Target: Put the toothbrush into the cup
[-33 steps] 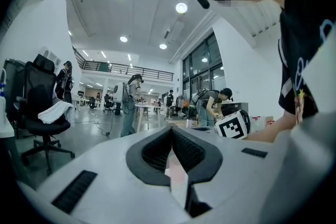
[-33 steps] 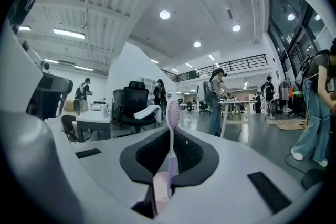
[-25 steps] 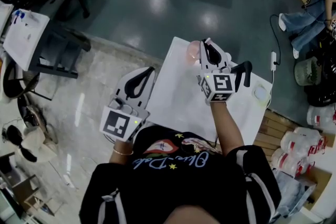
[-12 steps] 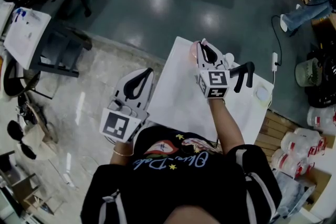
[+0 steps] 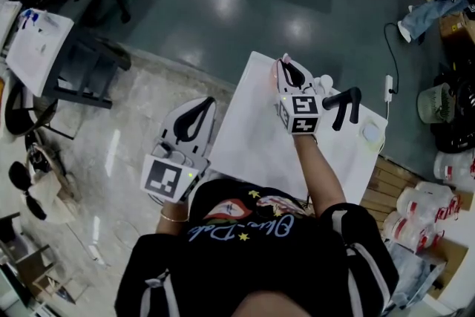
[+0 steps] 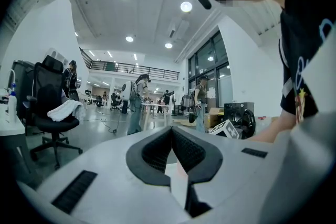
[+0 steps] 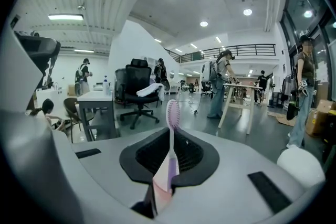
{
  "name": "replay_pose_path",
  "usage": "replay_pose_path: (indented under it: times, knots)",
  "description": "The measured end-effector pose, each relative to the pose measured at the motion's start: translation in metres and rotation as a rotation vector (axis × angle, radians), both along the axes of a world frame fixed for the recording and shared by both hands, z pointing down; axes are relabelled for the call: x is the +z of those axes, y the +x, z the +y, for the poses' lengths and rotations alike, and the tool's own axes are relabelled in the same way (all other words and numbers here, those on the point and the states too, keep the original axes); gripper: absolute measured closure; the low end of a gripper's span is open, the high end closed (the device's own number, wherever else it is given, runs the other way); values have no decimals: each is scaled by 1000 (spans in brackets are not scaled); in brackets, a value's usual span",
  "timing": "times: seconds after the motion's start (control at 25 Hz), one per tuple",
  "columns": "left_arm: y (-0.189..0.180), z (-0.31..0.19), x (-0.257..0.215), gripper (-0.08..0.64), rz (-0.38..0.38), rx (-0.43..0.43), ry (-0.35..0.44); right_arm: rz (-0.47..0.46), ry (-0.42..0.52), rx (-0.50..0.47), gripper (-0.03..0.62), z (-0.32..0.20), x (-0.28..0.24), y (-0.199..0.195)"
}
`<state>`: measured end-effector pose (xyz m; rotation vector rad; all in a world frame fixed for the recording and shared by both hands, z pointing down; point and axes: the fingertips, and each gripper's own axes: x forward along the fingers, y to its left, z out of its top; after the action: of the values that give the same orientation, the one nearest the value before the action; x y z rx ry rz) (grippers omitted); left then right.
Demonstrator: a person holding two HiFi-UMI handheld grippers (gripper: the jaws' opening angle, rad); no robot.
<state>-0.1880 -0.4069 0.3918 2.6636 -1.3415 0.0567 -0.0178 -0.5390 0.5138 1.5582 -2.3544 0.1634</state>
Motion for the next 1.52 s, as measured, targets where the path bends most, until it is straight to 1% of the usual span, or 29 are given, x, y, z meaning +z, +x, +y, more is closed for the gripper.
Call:
replay_pose_path:
  times: [0.48, 0.92, 1.24, 1.44, 1.52]
  knots:
    - [-5, -1, 0, 557, -8, -5, 4, -9, -35, 6, 577, -6, 6, 0]
    - [-1, 5, -3, 557, -10, 5, 12, -39, -11, 14, 577, 4, -10, 4]
    - [7, 10, -7, 557, -6, 19, 27, -108, 24, -1, 588, 22, -37, 6]
    - [13, 13, -10, 557, -6, 28, 37, -174, 52, -18, 594, 39, -63, 9]
    - [15, 13, -11, 557, -7, 34, 40, -214, 56, -23, 594, 46, -73, 11]
